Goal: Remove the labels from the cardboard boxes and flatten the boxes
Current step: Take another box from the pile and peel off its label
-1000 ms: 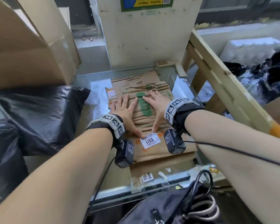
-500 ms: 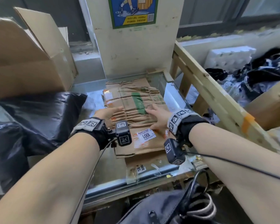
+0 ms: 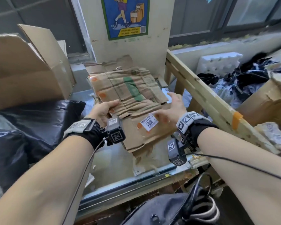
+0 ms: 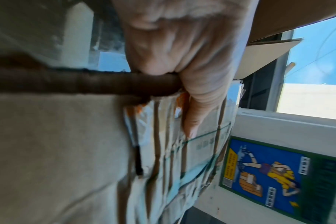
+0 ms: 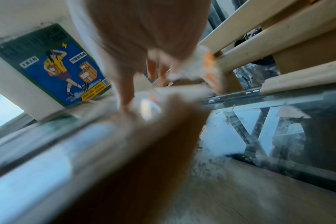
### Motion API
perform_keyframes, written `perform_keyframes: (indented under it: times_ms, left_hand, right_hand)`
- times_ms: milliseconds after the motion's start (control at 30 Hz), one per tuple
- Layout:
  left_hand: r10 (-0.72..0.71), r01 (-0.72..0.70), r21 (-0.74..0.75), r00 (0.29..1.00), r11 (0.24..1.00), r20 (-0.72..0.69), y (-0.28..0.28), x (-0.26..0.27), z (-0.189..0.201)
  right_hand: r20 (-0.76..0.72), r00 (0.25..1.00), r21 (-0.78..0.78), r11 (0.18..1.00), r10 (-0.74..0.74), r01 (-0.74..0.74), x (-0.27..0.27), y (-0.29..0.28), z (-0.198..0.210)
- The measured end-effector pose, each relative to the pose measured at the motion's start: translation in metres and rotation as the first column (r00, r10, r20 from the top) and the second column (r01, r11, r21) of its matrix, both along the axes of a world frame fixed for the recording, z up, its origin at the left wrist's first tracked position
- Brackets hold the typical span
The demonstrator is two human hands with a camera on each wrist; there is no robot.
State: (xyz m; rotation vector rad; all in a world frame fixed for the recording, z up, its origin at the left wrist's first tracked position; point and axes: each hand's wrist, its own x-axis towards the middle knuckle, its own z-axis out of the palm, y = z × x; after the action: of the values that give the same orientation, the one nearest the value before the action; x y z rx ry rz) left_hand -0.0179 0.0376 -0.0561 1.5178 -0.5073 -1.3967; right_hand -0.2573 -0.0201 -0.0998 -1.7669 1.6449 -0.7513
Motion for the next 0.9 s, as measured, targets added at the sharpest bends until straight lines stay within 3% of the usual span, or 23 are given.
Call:
perform_keyframes:
  times_ms: [67, 133, 200, 300, 367, 467, 567, 667, 800, 900]
  left_hand:
    - [0.061, -0.064, -0.081, 0.997, 0.995, -0.038, -0.004, 0.006, 0.017]
    - [0.095, -0.106, -0.130, 0.991, 0.986, -0.091, -0.009, 0.010, 0.030]
    - [0.116, -0.138, -0.167, 0.984, 0.976, -0.134, -0.009, 0.006, 0.039]
    - [0.138, -0.165, -0.234, 0.982, 0.958, -0.130, -0.012, -0.004, 0.051]
    - [0.138, -0.173, -0.262, 0.980, 0.949, -0.147, -0.015, -0.008, 0.058]
    - [0.116, -0.158, -0.286, 0.980, 0.945, -0.160, -0.016, -0.017, 0.067]
    - [0.023, -0.060, -0.310, 0.993, 0.949, -0.119, -0.016, -0.027, 0.077]
    - [-0.184, 0.154, -0.323, 0.981, 0.934, -0.064, -0.015, -0.047, 0.091]
    - [-0.340, 0.321, -0.377, 0.940, 0.869, 0.018, -0.018, -0.083, 0.115]
    - [-0.429, 0.395, -0.389, 0.903, 0.832, -0.001, -0.025, -0.110, 0.126]
  right_hand:
    - [-0.002, 0.961, -0.262, 0.928, -0.277, 0.266, -0.009, 0.003, 0.011]
    - [0.012, 0.926, -0.413, 0.842, -0.376, 0.347, -0.014, 0.008, 0.023]
    - [-0.017, 0.927, -0.399, 0.853, -0.375, 0.338, -0.016, 0.010, 0.033]
    - [-0.098, 0.940, -0.200, 0.932, -0.327, 0.303, -0.024, 0.015, 0.042]
    - [-0.042, 0.961, -0.099, 0.958, -0.273, 0.268, -0.036, 0.016, 0.043]
    - [0.016, 0.959, -0.166, 0.945, -0.284, 0.283, -0.053, 0.021, 0.048]
    - [0.075, 0.932, -0.240, 0.901, -0.355, 0.362, -0.068, 0.024, 0.065]
    - [0.120, 0.855, -0.320, 0.795, -0.505, 0.515, -0.087, 0.027, 0.085]
    - [0.144, 0.768, -0.282, 0.719, -0.623, 0.636, -0.113, 0.036, 0.098]
    - [0.298, 0.651, -0.227, 0.611, -0.698, 0.759, -0.138, 0.054, 0.111]
